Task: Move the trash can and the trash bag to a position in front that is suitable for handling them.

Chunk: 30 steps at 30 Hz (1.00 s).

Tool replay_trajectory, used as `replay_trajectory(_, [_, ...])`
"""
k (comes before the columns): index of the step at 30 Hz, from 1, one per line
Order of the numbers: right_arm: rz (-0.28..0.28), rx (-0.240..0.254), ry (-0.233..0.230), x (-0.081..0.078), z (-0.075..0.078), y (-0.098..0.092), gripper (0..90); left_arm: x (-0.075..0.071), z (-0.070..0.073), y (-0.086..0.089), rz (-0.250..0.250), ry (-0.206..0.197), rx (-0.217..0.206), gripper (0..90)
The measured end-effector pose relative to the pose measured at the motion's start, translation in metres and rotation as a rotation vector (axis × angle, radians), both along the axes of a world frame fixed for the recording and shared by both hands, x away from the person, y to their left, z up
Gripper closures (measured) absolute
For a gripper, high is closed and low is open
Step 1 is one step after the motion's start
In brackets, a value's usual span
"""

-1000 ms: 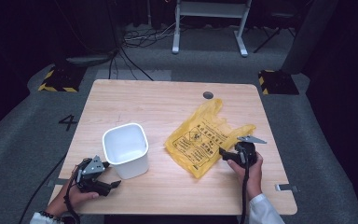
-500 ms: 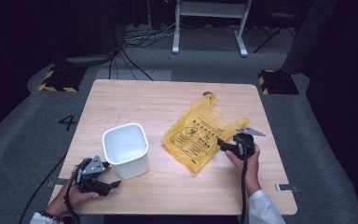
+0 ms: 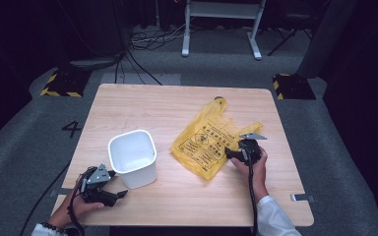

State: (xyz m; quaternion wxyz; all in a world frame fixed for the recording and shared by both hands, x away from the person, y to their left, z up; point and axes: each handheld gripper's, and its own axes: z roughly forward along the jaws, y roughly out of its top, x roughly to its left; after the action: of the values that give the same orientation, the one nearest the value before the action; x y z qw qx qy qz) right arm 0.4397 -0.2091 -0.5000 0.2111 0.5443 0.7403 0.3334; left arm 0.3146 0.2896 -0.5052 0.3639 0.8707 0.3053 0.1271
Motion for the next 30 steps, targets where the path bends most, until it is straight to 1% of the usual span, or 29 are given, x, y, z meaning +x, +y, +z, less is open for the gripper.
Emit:
replay_trajectory(2, [0.024, -0.040, -0.022, 0.001, -0.002, -0.002, 19.8, 0.001, 0.000, 0.000, -0.006, -0.003, 0.002, 14.4])
replay_trajectory(3, [0.059, -0.047, -0.041, 0.002, -0.003, -0.004, 21.5, 0.001, 0.000, 0.000, -0.009, 0.006, -0.007, 14.3])
replay_trajectory(4, [0.109, -0.047, -0.045, 0.003, -0.003, -0.008, 22.4, 0.001, 0.000, -0.001, -0.010, 0.006, -0.006, 14.3])
replay_trajectory(5, [0.141, -0.057, -0.046, 0.004, -0.002, -0.012, 22.4, 0.002, 0.000, 0.000, -0.010, -0.001, 0.002, 14.3])
replay_trajectory(7, [0.208, -0.082, -0.063, 0.005, -0.002, -0.020, 23.8, 0.002, 0.000, 0.000, -0.013, 0.001, 0.000, 14.3])
replay_trajectory(8, [0.226, -0.086, -0.060, 0.004, -0.001, -0.025, 24.1, 0.002, 0.000, 0.000, -0.014, -0.002, 0.001, 14.5])
replay_trajectory(9, [0.229, -0.087, -0.055, 0.004, 0.000, -0.029, 24.3, 0.002, 0.000, 0.000, -0.016, 0.005, -0.006, 14.6])
replay_trajectory(10, [0.228, -0.081, -0.057, 0.003, 0.000, -0.033, 24.6, 0.002, 0.000, 0.002, -0.021, -0.001, 0.003, 14.7])
replay_trajectory(12, [0.216, -0.056, -0.061, 0.000, -0.001, -0.040, 24.9, 0.002, 0.000, 0.007, -0.016, -0.004, 0.005, 14.6])
replay_trajectory(14, [0.183, -0.044, -0.061, -0.003, 0.001, -0.044, 24.2, 0.004, 0.000, 0.012, 0.011, -0.003, 0.000, 14.6])
replay_trajectory(16, [0.157, -0.030, -0.072, -0.006, 0.005, -0.047, 24.8, 0.006, 0.000, 0.018, 0.032, -0.003, 0.003, 14.7])
replay_trajectory(17, [0.139, -0.013, -0.075, -0.008, 0.008, -0.048, 24.5, 0.007, 0.000, 0.020, 0.047, 0.001, -0.006, 14.6])
replay_trajectory(18, [0.138, 0.016, -0.087, -0.010, 0.011, -0.048, 24.1, 0.008, 0.000, 0.022, 0.056, -0.005, 0.003, 14.6])
replay_trajectory(19, [0.136, 0.036, -0.095, -0.011, 0.014, -0.048, 24.1, 0.010, 0.000, 0.023, 0.071, -0.002, -0.001, 14.6])
replay_trajectory(20, [0.120, 0.048, -0.095, -0.012, 0.016, -0.047, 23.0, 0.012, 0.000, 0.024, 0.088, 0.003, -0.002, 14.6])
replay_trajectory(21, [0.114, 0.059, -0.092, -0.013, 0.017, -0.046, 21.7, 0.013, 0.000, 0.024, 0.094, 0.001, -0.003, 14.7])
replay_trajectory(22, [0.103, 0.063, -0.089, -0.013, 0.017, -0.044, 21.5, 0.015, 0.000, 0.024, 0.089, 0.001, -0.002, 14.6])
replay_trajectory(23, [0.083, 0.063, -0.077, -0.013, 0.016, -0.041, 20.5, 0.017, 0.000, 0.023, 0.086, -0.004, 0.002, 14.6])
replay_trajectory(24, [0.083, 0.070, -0.067, -0.014, 0.014, -0.039, 19.5, 0.019, 0.000, 0.022, 0.082, 0.002, -0.006, 14.6])
replay_trajectory(25, [0.088, 0.078, -0.054, -0.014, 0.012, -0.035, 19.8, 0.021, 0.000, 0.022, 0.076, 0.000, -0.004, 14.6])
replay_trajectory(28, [0.108, 0.041, -0.019, -0.014, 0.004, -0.025, 19.7, 0.030, 0.000, 0.020, 0.060, 0.000, -0.002, 14.6])
replay_trajectory(30, [0.122, 0.021, -0.006, -0.013, 0.001, -0.021, 19.6, 0.034, 0.000, 0.019, 0.047, -0.002, -0.001, 14.4])
